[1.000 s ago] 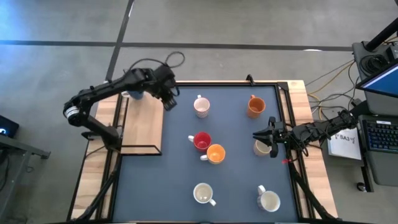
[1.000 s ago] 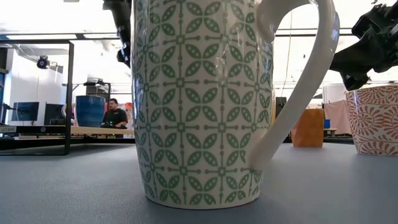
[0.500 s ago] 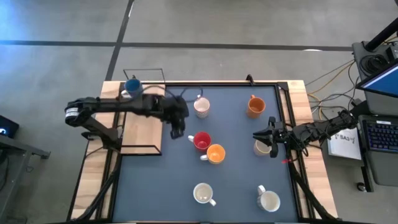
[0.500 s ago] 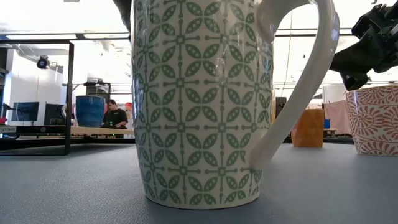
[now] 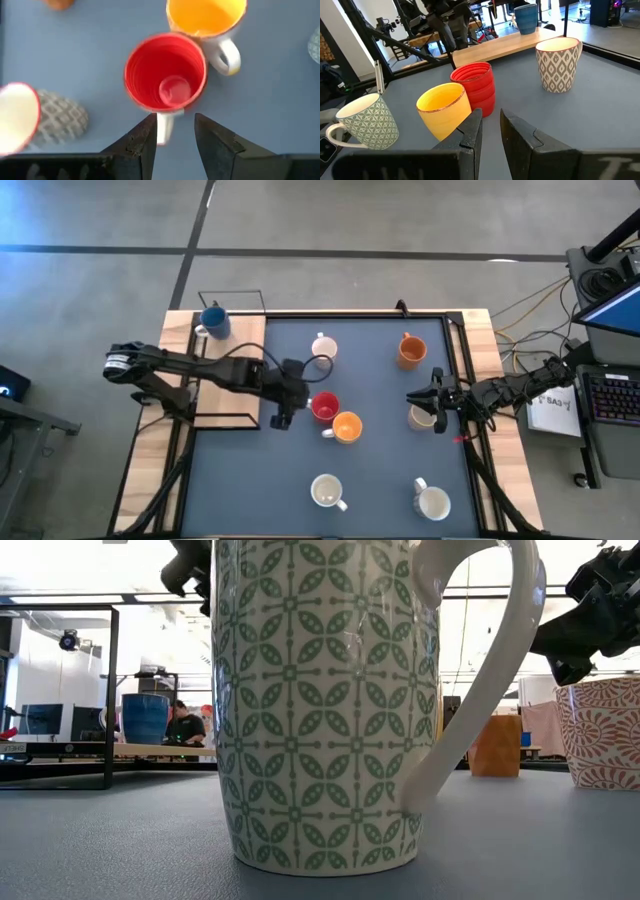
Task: Place coffee mugs
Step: Put the red mug on the shelf
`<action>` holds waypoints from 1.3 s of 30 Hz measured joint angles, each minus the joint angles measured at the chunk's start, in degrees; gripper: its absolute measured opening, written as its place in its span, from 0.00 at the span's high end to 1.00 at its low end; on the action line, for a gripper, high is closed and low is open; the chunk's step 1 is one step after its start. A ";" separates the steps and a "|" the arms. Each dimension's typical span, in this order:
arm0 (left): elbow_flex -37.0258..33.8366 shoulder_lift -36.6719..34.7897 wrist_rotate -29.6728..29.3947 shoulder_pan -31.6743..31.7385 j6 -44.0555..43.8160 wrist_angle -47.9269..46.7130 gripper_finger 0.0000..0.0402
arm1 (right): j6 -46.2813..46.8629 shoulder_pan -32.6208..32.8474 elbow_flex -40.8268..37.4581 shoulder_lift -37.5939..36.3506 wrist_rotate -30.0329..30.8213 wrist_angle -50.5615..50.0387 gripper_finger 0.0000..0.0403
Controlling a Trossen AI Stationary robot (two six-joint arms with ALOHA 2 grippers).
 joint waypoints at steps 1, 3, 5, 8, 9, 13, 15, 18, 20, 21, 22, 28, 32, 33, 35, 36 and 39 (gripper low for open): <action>-0.07 0.02 1.12 0.00 0.52 0.66 0.72 | 0.00 0.00 0.00 0.00 0.00 -0.02 0.86; -0.22 0.02 4.66 -0.02 0.79 2.63 0.72 | 0.00 0.00 0.01 0.00 0.00 -0.01 0.86; -0.32 0.00 7.40 -0.04 0.84 3.09 0.72 | 0.00 0.00 0.00 0.00 0.00 -0.02 0.86; -0.33 0.06 9.93 -0.13 2.37 3.44 0.72 | 0.00 0.00 0.00 0.00 0.00 -0.01 0.86; -0.33 0.36 10.71 -0.18 2.97 4.05 0.72 | 0.00 0.00 0.01 0.00 -0.01 0.00 0.86; -0.33 2.67 12.19 -0.44 3.85 7.47 0.72 | 0.00 0.00 0.00 -0.02 -0.01 0.00 0.86; -0.33 4.16 12.06 -0.46 4.48 7.72 0.72 | 0.00 0.00 0.00 0.00 0.00 0.00 0.86; -0.21 5.81 11.91 -0.37 4.60 7.73 0.72 | 0.00 0.00 0.00 0.00 0.00 -0.02 0.86; 0.03 6.55 11.89 -0.33 4.37 8.15 0.72 | 0.00 0.00 0.00 0.00 -0.02 -0.02 0.86; 0.14 7.03 11.89 -0.33 4.32 8.36 0.72 | 0.00 0.00 0.00 0.00 0.00 -0.01 0.86; 0.22 7.56 11.88 -0.33 4.33 8.57 0.72 | 0.00 0.00 0.00 0.00 -0.01 -0.02 0.86; 0.24 9.78 9.72 -0.13 5.07 9.13 0.72 | 0.00 0.00 0.00 0.00 0.00 -0.02 0.86; 0.24 11.06 8.99 -0.11 4.13 9.26 0.72 | 0.00 0.00 0.00 0.00 0.00 -0.01 0.86; 0.24 11.28 8.15 -0.09 3.58 9.24 0.72 | 0.00 0.00 0.00 0.00 0.00 -0.02 0.86; 0.24 11.79 5.39 -0.03 2.16 9.70 0.72 | 0.00 0.00 0.00 0.00 0.00 -0.02 0.86; 0.24 12.00 4.60 0.00 1.68 9.73 0.72 | 0.00 0.00 0.00 0.00 -0.02 -0.02 0.86; 0.24 12.33 3.41 0.09 0.41 10.05 0.74 | 0.00 0.00 0.00 0.00 -0.01 -0.02 0.86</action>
